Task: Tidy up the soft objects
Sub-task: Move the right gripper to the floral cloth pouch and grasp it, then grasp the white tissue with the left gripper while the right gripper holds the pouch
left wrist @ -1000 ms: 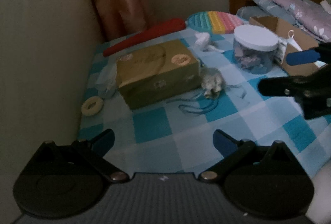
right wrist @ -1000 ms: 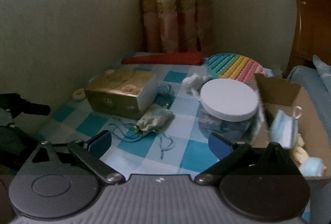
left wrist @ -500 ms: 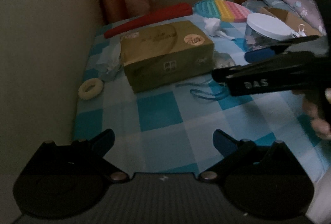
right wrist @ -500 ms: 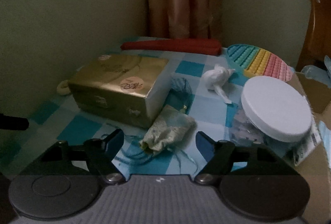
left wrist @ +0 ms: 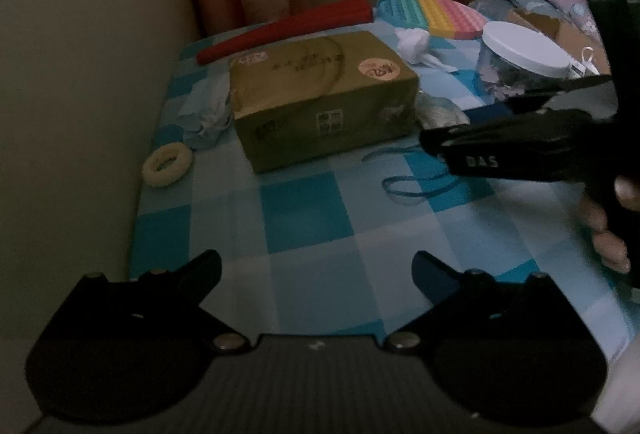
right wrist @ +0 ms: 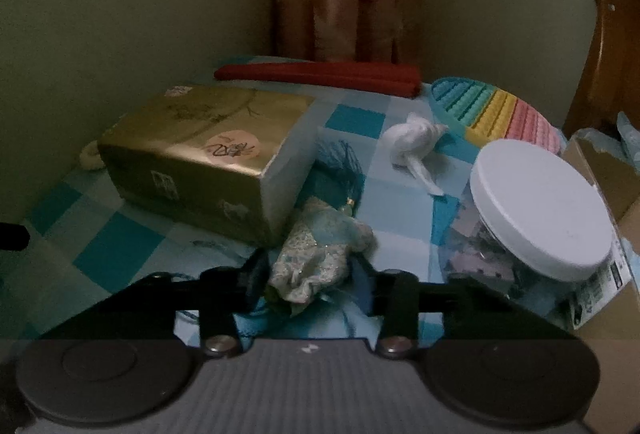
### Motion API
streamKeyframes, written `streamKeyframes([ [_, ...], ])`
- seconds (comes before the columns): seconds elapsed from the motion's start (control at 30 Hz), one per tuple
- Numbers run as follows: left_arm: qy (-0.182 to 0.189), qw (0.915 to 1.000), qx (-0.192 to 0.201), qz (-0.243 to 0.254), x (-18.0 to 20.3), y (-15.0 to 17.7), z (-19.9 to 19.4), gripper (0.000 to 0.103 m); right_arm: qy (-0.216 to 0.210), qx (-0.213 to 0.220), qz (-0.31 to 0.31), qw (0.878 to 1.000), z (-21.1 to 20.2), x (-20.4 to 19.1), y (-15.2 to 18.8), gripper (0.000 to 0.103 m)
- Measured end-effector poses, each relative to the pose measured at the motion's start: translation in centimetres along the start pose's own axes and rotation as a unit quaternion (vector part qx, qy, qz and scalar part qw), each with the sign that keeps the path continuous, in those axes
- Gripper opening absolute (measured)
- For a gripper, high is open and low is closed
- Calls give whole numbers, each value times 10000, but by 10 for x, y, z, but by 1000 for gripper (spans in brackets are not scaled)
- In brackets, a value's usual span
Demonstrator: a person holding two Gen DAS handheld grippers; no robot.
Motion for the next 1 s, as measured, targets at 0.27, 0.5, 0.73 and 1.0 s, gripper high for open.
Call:
streamKeyframes([
  [0.27,-71,9999,-47,98,-3,-2,1,101,21,-229,-66,9997,-15,5,8,50],
  [0.5,-185,9997,-17,158,-5,-14,-5,101,-36,-536,-210,9983,-7,8,-4,50],
  [0.73,-180,9976,-291,601,1,-29,-6,101,-116,-742,-569,9955,-13,7,2,45],
  [1.0,-221,9937,-149,1088,21,-84,-26,100,-411,-719,-738,9938,-38,17,17,44],
])
Point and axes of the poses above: each gripper's, at about its wrist camera, not at the fingertips, and z roughly the way its jaws point, x to its right, y to its underside, the point moved 6 cm from there along z, roughly the way its jaws point
